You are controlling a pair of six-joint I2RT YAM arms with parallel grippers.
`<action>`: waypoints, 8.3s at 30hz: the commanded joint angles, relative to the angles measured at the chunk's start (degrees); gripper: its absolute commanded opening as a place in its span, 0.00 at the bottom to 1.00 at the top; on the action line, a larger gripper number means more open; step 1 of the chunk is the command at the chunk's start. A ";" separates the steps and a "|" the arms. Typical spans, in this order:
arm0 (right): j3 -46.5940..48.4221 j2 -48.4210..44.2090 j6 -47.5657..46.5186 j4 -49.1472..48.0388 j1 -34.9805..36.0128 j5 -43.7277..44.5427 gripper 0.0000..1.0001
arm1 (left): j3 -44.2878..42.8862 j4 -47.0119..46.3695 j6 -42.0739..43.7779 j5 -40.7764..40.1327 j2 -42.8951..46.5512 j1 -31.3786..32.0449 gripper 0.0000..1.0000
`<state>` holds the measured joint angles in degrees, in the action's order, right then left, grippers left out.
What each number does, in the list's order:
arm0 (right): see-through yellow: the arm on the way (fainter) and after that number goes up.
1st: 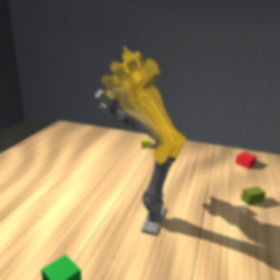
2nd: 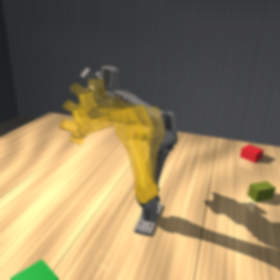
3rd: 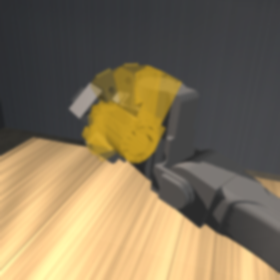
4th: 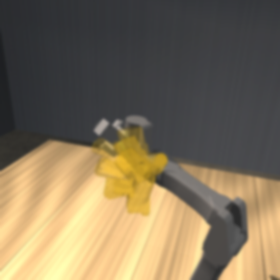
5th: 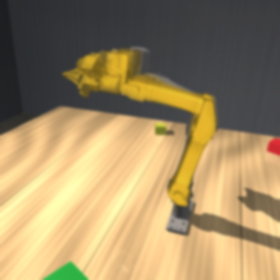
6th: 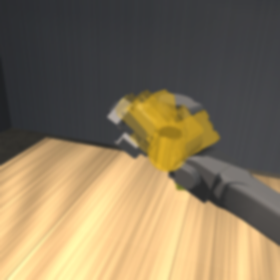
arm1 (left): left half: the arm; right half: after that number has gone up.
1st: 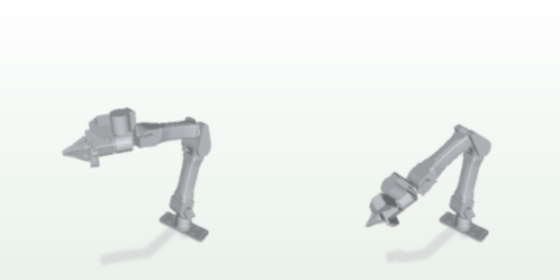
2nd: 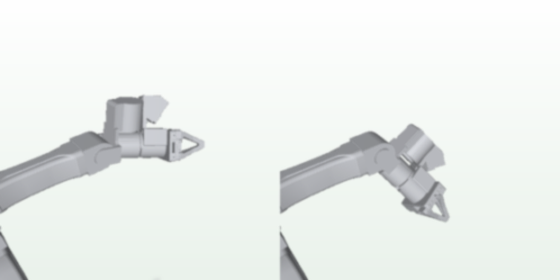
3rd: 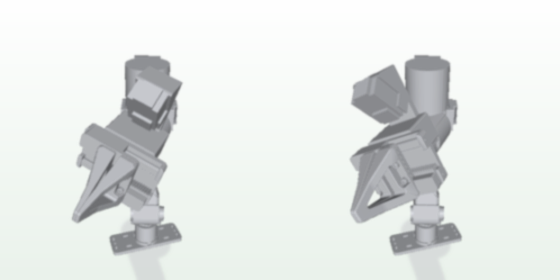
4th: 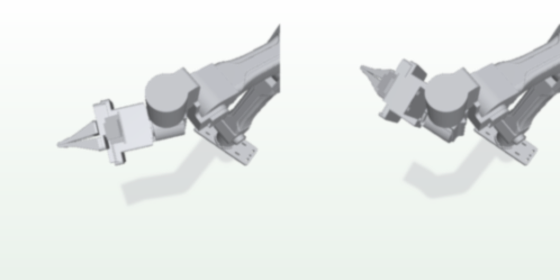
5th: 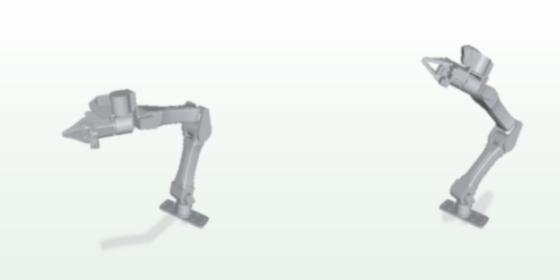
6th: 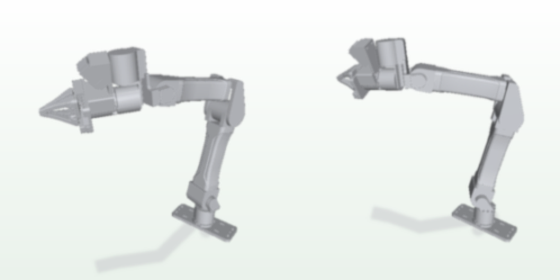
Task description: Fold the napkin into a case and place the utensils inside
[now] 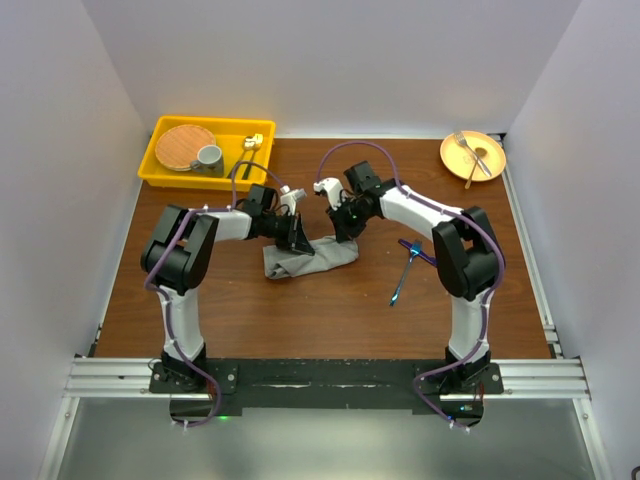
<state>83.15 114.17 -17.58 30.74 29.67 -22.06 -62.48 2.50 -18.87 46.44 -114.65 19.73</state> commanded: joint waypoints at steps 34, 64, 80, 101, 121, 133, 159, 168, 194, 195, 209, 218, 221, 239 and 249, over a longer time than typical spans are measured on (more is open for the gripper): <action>2.80 0.26 -18.18 1.25 3.02 -9.93 0.48 | 0.60 1.37 0.94 -2.23 -3.56 -0.74 0.00; 5.61 3.69 -21.26 3.18 2.06 -9.40 0.03 | 1.31 0.31 0.15 -2.14 -3.56 -0.65 0.00; 11.33 5.10 -26.09 8.64 1.18 -10.19 0.28 | 1.22 0.13 0.06 -2.05 -3.83 -0.57 0.00; 11.86 9.05 -32.95 10.30 2.23 -9.93 0.37 | 1.13 -0.04 0.06 -1.52 -4.35 -0.57 0.00; 17.22 4.39 -32.51 14.52 1.97 -16.17 0.35 | 1.13 -0.22 0.33 -1.17 -4.62 -0.57 0.00; 18.62 8.43 -48.76 22.52 2.32 -17.66 0.44 | 1.48 -0.22 0.59 -0.73 -4.53 -0.65 0.00; 19.77 13.27 -59.23 23.93 2.85 -11.51 0.28 | 1.66 -0.74 0.59 0.23 -4.79 -0.65 0.00; 16.95 10.99 -62.04 23.84 3.11 -10.37 0.26 | 1.57 -0.75 0.50 0.32 -4.97 -0.74 0.00; 21.08 7.74 -54.58 22.70 2.76 -9.40 0.17 | 2.36 0.05 1.56 0.06 -4.70 -1.09 0.00; 20.91 7.47 -54.40 22.70 2.59 -9.75 0.18 | 2.36 0.05 1.65 0.15 -4.70 -1.09 0.00; 19.76 7.56 -56.68 24.98 2.94 -10.72 0.26 | 2.54 0.05 1.82 0.32 -4.35 -1.09 0.00; 19.06 9.40 -60.81 26.65 3.55 -8.79 0.27 | 2.27 -0.13 1.73 0.67 -4.53 -1.18 0.00; 19.15 10.10 -60.99 26.13 3.55 -8.43 0.27 | 2.19 -0.22 1.65 0.59 -4.62 -1.27 0.00; 18.80 12.39 -62.04 24.98 5.05 -6.77 0.27 | 1.83 0.22 1.74 0.68 -5.06 -1.62 0.00; 18.45 12.22 -63.71 26.39 4.87 -5.53 0.06 | 1.83 0.40 2.09 0.68 -4.97 -1.80 0.00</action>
<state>101.27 126.39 -79.64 56.03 34.41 -28.69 -62.02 -1.21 -20.27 51.96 -117.05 18.37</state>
